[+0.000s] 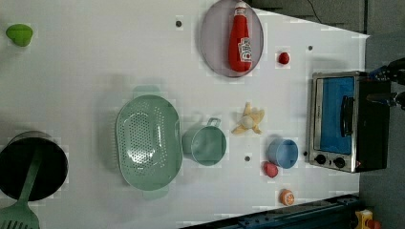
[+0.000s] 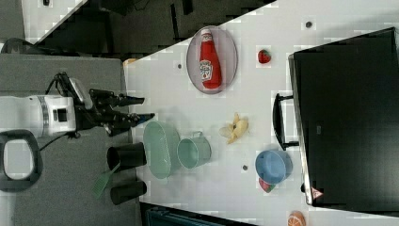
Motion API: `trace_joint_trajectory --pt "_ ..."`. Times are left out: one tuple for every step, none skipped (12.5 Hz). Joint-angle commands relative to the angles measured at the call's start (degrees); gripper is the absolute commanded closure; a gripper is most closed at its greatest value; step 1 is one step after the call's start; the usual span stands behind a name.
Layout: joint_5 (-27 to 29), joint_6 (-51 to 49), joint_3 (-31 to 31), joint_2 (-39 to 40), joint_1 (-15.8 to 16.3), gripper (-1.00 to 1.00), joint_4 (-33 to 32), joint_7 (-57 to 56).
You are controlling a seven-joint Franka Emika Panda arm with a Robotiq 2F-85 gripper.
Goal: Pick banana from table and place on oven.
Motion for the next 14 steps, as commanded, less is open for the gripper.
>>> trace_joint_trajectory --pt "1.9 -9.0 3.8 -24.8 -5.0 -0.59 -16.2 -4.2" --pt "1.9 -9.0 3.8 -24.8 -5.0 -0.81 -16.3 -4.2" --pt "1.9 -9.0 3.9 -24.8 -5.0 -0.99 -16.3 -4.2" --pt "1.9 -9.0 3.9 -24.7 -5.0 -1.00 -16.4 -4.2" --pt "1.9 -8.7 3.9 -24.3 -5.0 -1.00 -16.6 -4.2" --pt "1.9 -8.1 3.9 -23.6 -4.9 -1.00 -17.1 -4.2" --pt "1.9 -7.1 4.0 -22.5 -4.9 -1.00 -17.7 -4.2" --pt "1.9 -5.1 4.1 -21.0 -4.9 -1.00 -18.5 -4.2" --pt "1.9 -2.6 4.2 -19.2 -4.8 -1.00 -19.5 -4.2" --pt "1.9 0.6 4.3 -17.2 -4.8 -1.00 -20.6 -4.2" --pt "1.9 4.2 4.5 -15.0 -4.8 -1.00 -21.9 -4.2" --pt "1.9 8.1 4.7 -12.6 -4.8 -1.00 -23.4 -4.2" --pt "1.9 12.3 4.8 -10.1 -4.8 -1.00 -24.9 -4.2" --pt "1.9 16.6 4.8 -7.6 -4.8 -1.00 -26.4 -4.2"
